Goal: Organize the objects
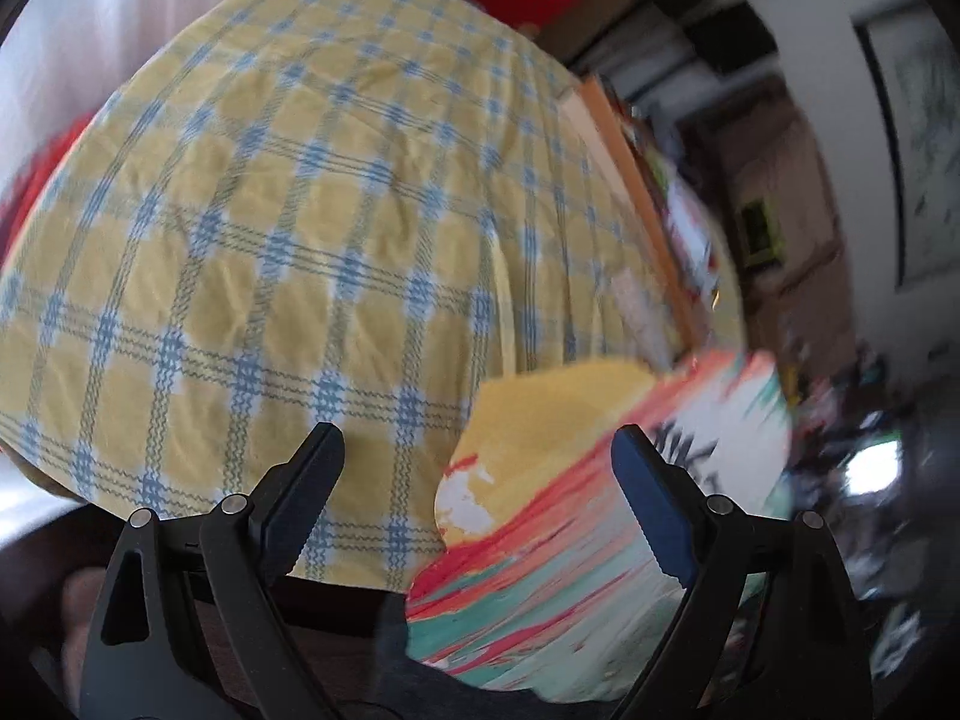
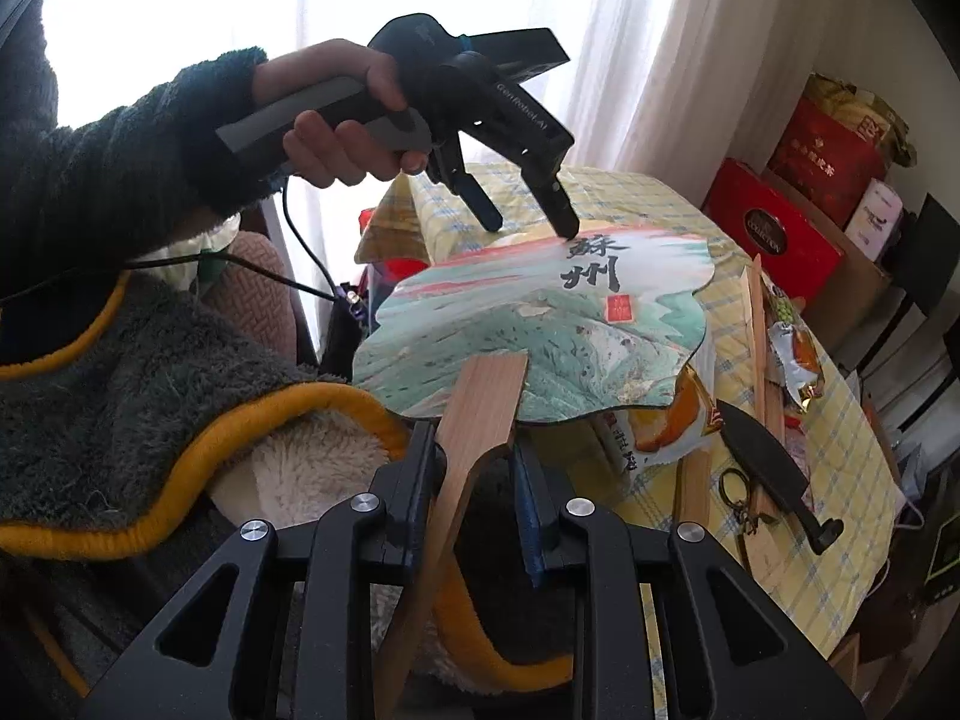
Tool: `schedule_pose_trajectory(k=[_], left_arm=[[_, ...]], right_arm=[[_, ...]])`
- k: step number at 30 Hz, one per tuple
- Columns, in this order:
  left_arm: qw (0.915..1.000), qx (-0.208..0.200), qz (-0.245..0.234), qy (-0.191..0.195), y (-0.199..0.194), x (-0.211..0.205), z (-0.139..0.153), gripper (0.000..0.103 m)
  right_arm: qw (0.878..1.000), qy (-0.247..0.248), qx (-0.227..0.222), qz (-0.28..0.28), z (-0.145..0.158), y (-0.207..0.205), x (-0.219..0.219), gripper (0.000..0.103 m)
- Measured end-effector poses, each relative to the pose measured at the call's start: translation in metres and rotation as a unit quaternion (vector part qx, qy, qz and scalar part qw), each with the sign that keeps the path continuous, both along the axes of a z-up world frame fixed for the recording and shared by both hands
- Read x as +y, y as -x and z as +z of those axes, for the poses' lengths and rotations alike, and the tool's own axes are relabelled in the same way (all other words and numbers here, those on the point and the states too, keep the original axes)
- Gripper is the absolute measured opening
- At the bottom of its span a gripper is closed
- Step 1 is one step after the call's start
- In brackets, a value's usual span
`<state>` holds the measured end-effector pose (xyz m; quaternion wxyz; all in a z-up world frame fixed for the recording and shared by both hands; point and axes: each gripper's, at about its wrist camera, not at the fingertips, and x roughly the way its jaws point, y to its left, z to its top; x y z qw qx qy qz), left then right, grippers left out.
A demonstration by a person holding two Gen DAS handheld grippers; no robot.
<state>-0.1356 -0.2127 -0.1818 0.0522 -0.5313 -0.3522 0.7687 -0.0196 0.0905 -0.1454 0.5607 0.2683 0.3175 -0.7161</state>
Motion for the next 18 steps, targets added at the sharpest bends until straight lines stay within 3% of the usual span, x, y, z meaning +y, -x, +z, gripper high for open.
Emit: schedule_pose_trajectory(k=[3,10,18], left_arm=[[0.9987,0.003,0.027,-0.042,-0.003,-0.011,-0.004,0.090],[0.9954,0.014,0.001,-0.095,0.001,0.001,-0.005,0.090],[0.9958,0.019,-0.023,-0.087,-0.001,0.011,-0.003,0.090]], right_arm=[[1.000,0.002,0.001,0.000,-0.001,0.000,-0.001,0.024],[0.999,0.037,-0.038,0.002,0.004,0.008,0.005,0.023],[0.996,0.021,-0.083,-0.010,-0.004,0.020,0.003,0.024]])
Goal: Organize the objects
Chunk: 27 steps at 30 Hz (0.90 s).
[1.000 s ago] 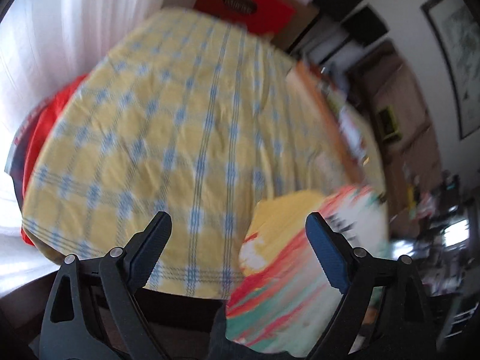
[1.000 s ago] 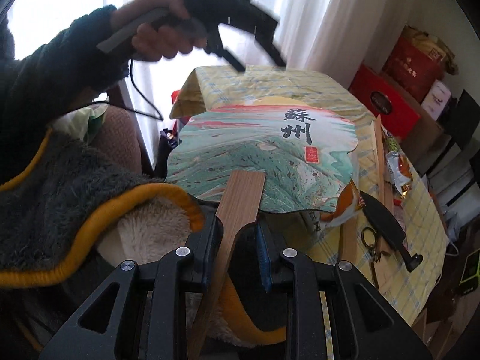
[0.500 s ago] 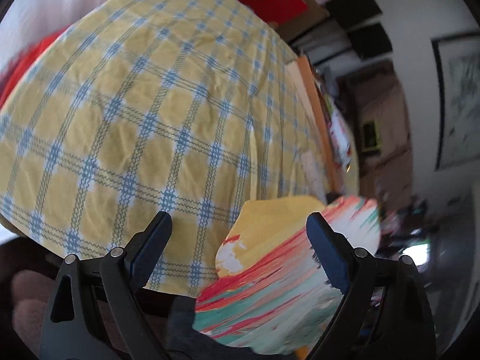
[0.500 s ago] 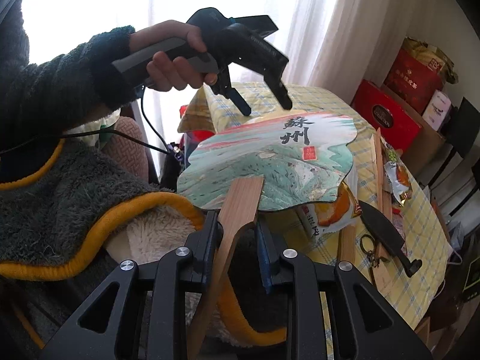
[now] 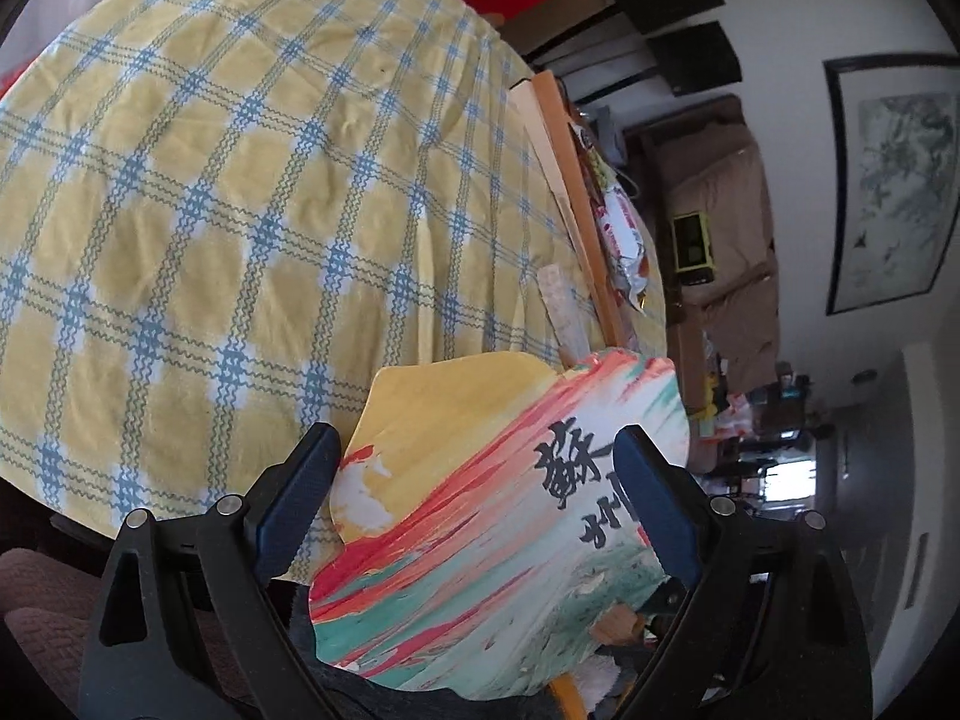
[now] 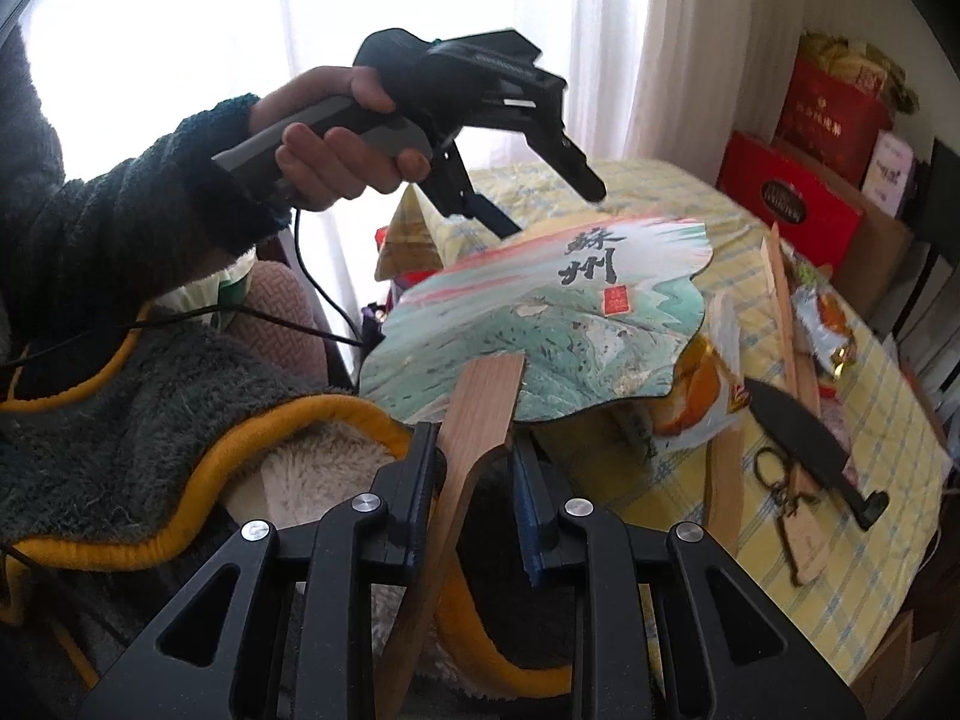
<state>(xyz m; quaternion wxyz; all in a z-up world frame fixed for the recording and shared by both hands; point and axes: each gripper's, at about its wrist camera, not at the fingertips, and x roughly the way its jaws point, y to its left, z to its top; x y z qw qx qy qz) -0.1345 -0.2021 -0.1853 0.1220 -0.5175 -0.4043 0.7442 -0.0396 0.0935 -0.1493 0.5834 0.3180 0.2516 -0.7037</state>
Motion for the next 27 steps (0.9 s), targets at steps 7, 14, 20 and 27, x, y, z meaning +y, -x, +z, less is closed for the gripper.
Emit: schedule_pose_trajectory(k=[7,14,20,27], left_arm=[[0.9974,0.009,-0.014,0.070,-0.004,0.002,0.010,0.053],[0.9939,-0.013,-0.017,0.108,-0.004,0.004,0.001,0.023],[0.9915,-0.018,-0.021,0.127,-0.007,0.005,0.002,0.018],[0.9923,-0.016,-0.020,0.122,-0.005,0.003,0.003,0.018]], right_arm=[[0.998,-0.041,0.019,-0.036,-0.005,0.005,-0.007,0.034],[0.979,-0.148,0.119,-0.073,-0.012,-0.009,-0.017,0.055],[0.975,-0.148,0.061,-0.151,-0.004,0.001,0.010,0.069],[0.952,-0.175,0.072,-0.240,0.002,-0.023,0.041,0.069]])
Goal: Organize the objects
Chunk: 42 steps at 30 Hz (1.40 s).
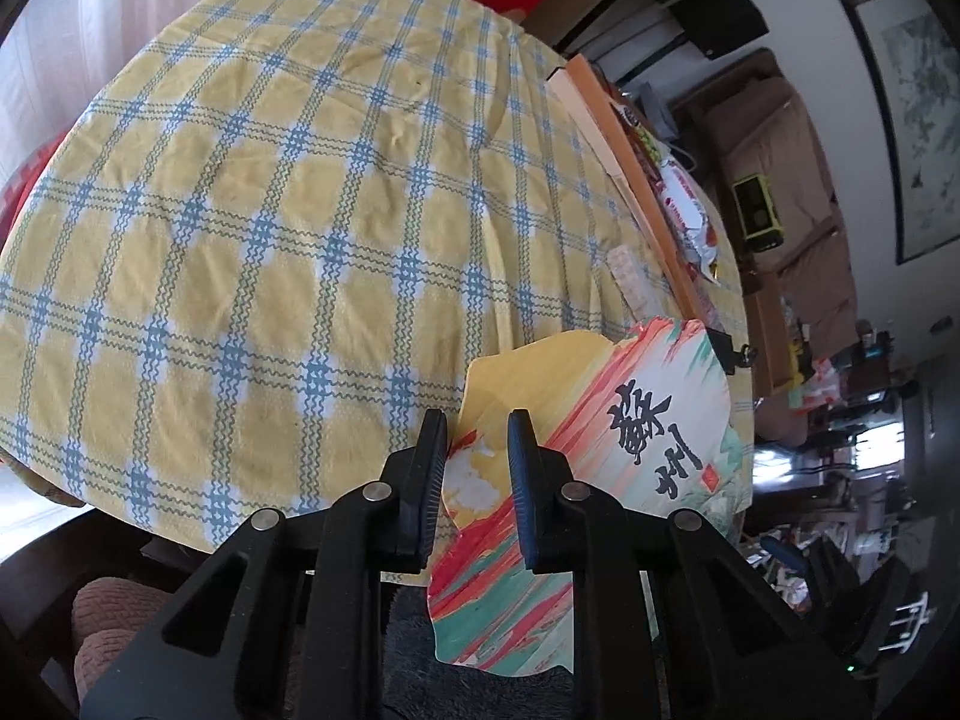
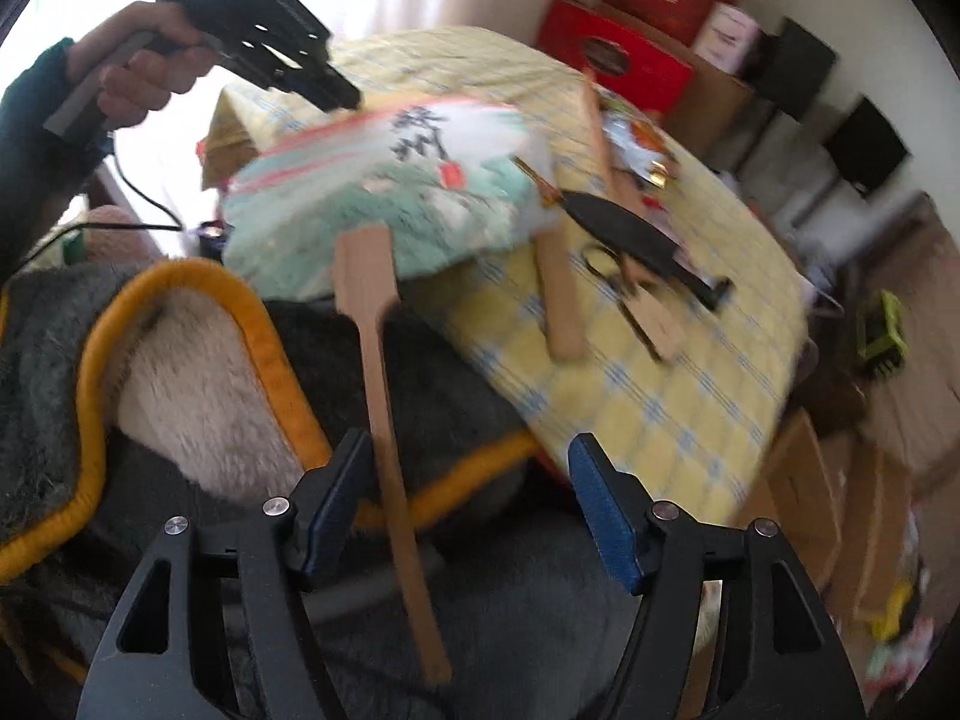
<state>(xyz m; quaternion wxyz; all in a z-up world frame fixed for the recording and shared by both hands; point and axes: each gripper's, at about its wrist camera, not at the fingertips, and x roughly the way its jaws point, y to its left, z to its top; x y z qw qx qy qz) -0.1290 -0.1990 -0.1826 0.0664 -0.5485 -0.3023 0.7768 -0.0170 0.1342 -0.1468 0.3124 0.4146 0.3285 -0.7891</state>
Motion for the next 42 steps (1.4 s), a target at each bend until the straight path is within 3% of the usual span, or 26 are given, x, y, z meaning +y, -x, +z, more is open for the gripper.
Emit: schedule_pose_trajectory(k=[2,5,7,8,11,14,21,27,32,36,42], left_arm=[[1.0000,0.000,0.002,-0.002,0.000,-0.001,0.000,0.018],[1.0000,0.000,0.006,-0.004,0.000,-0.003,0.000,0.018],[0.9999,0.001,0.008,-0.007,-0.001,-0.004,0.001,0.018],[0.9999,0.002,0.008,-0.007,-0.001,-0.004,0.002,0.018],[0.9999,0.004,0.010,-0.009,-0.001,-0.004,0.004,0.019],[0.9997,0.008,0.017,-0.014,0.000,-0.005,0.002,0.032],[0.9985,0.023,0.022,-0.044,0.003,-0.001,-0.001,0.052],[0.9962,0.042,0.039,-0.066,0.006,0.005,-0.001,0.072],[0.9977,0.044,0.007,-0.052,0.010,0.023,0.000,0.070],[0.9988,0.049,-0.007,0.005,0.008,0.033,0.006,0.057],[0.9976,0.066,-0.015,0.013,0.001,0.027,0.021,0.037]], right_arm=[[1.000,-0.008,0.015,-0.017,0.000,-0.006,0.002,0.065],[0.999,-0.023,0.011,-0.029,-0.006,-0.008,0.003,0.036],[0.999,-0.019,-0.016,-0.035,-0.010,-0.004,0.003,0.015],[0.999,-0.015,-0.029,-0.041,-0.013,-0.001,0.003,0.009],[0.997,-0.007,-0.044,-0.056,-0.019,0.007,0.006,0.009],[0.997,-0.002,-0.054,-0.060,-0.024,0.012,0.007,0.009],[0.994,0.027,-0.082,-0.066,-0.027,0.018,0.016,0.010],[0.995,0.025,-0.078,-0.062,-0.028,0.017,0.016,0.010],[0.995,0.023,-0.075,-0.060,-0.028,0.017,0.015,0.010],[0.995,0.022,-0.074,-0.061,-0.029,0.017,0.016,0.010],[0.994,0.028,-0.073,-0.071,-0.029,0.017,0.017,0.010]])
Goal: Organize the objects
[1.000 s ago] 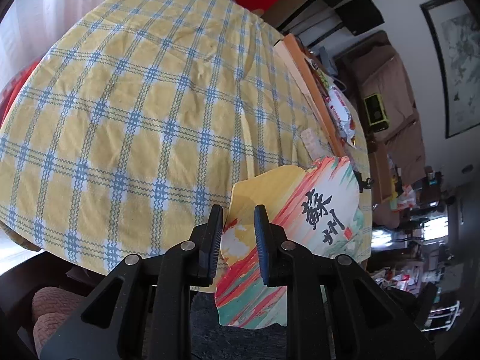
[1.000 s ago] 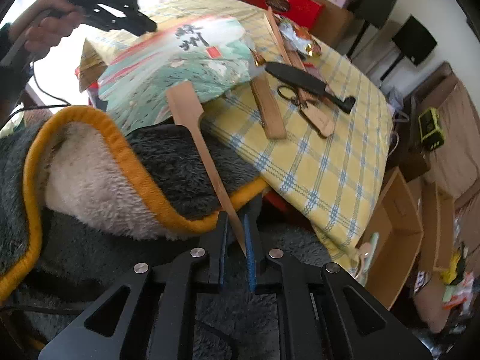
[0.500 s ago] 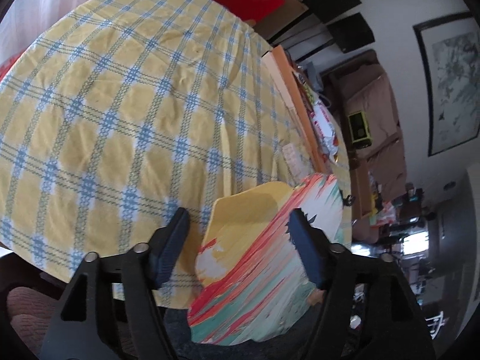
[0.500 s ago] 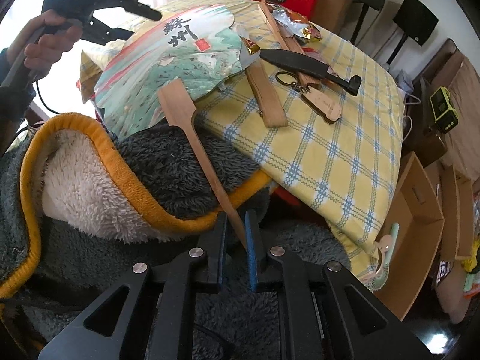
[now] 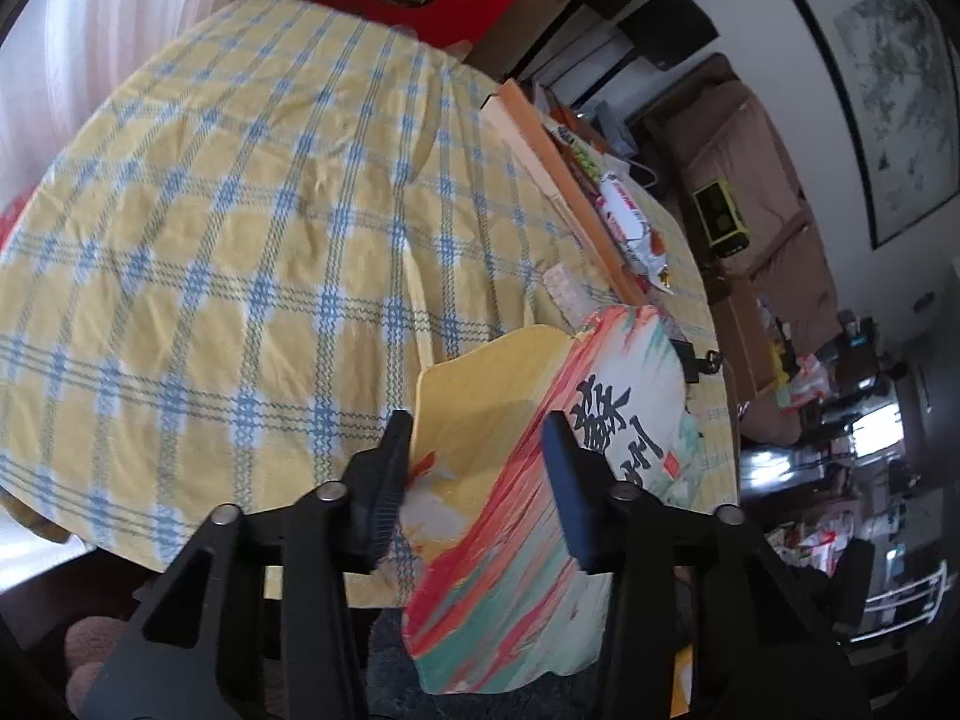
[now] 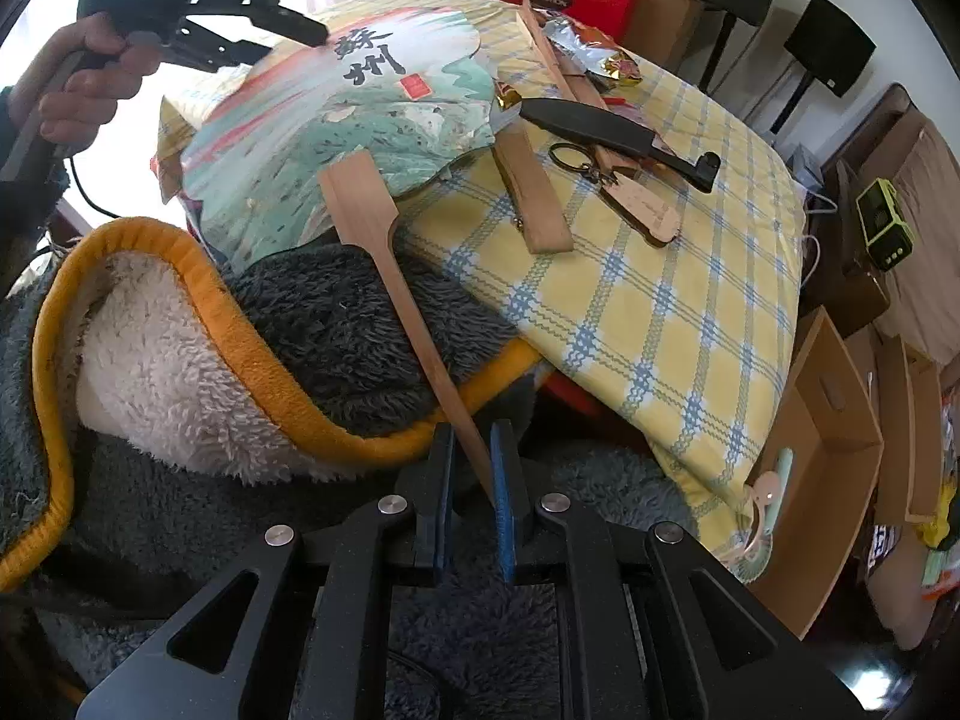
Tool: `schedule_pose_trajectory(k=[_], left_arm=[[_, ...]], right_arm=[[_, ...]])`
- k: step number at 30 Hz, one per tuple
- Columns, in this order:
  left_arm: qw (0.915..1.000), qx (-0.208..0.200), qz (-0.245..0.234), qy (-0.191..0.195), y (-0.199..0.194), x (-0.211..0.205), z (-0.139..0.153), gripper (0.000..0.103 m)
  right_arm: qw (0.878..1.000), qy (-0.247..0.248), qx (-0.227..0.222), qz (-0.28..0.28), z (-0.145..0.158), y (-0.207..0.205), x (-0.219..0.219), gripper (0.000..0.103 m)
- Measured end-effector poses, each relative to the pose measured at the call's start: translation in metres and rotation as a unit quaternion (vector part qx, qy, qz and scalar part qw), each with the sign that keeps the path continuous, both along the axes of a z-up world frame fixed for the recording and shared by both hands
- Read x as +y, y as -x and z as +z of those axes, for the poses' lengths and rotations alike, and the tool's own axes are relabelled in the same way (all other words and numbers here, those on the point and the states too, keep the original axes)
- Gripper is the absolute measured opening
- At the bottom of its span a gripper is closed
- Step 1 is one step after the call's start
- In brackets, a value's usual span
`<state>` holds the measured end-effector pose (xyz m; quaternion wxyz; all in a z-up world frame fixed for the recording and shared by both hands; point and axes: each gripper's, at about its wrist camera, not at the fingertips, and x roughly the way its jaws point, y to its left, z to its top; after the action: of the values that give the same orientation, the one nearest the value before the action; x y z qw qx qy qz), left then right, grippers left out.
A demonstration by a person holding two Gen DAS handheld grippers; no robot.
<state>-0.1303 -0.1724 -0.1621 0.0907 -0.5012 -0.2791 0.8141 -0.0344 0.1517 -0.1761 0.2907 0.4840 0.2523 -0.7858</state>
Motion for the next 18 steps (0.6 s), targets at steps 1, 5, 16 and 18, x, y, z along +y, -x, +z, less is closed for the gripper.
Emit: schedule_pose_trajectory(k=[1,5,16,18], left_arm=[[1.0000,0.004,-0.002,0.005,-0.001,0.000,0.003,0.036],[0.9993,0.017,-0.010,0.031,-0.004,0.005,0.015,0.032],[0.9991,0.017,-0.012,0.036,-0.005,0.011,0.021,0.029],[0.9992,0.015,-0.012,0.036,-0.005,0.010,0.021,0.029]], right_arm=[[1.000,0.002,-0.001,-0.005,0.000,0.001,0.000,0.011],[1.000,-0.012,0.012,-0.004,0.003,-0.002,-0.004,0.011],[0.998,-0.010,0.047,0.035,0.030,-0.014,-0.038,0.006],[0.997,-0.029,0.052,0.041,0.024,-0.013,-0.043,0.006]])
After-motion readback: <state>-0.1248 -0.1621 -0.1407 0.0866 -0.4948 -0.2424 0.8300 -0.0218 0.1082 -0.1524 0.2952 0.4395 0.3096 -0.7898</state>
